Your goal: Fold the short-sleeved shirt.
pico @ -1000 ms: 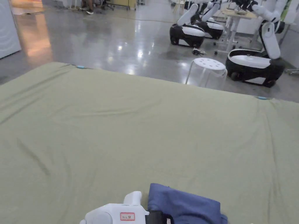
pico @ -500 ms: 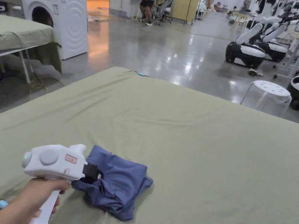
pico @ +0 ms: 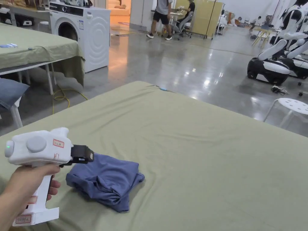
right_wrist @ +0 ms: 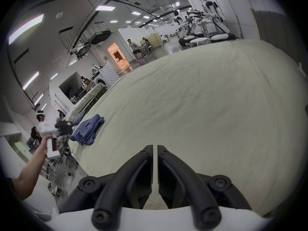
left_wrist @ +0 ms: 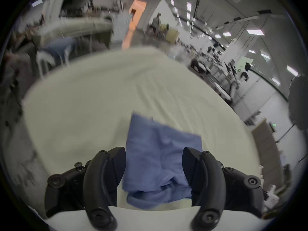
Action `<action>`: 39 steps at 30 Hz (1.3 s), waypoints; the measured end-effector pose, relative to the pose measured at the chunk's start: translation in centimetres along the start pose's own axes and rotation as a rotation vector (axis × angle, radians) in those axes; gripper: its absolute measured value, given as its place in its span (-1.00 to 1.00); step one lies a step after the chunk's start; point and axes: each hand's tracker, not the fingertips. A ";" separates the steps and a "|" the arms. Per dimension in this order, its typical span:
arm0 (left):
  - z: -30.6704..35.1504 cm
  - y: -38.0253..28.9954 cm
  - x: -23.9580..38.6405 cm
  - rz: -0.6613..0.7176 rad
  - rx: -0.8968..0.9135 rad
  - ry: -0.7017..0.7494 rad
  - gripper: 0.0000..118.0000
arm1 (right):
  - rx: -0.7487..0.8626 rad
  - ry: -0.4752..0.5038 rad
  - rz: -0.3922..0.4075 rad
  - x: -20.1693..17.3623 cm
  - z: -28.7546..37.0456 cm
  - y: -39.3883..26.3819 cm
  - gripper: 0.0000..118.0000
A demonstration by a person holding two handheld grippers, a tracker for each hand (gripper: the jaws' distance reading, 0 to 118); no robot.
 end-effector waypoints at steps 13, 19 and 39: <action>10.6 -9.3 34.6 -0.480 0.532 -0.277 -0.92 | 0.590 -0.354 0.326 -4.4 11.1 13.6 -0.88; 13.7 -14.1 40.6 -0.559 0.657 -0.255 -0.92 | 0.676 -0.493 0.377 -6.1 14.6 14.9 -0.88; 15.4 -14.7 38.6 -0.539 0.595 -0.297 0.03 | 0.639 -0.351 0.272 -6.4 14.8 12.5 0.96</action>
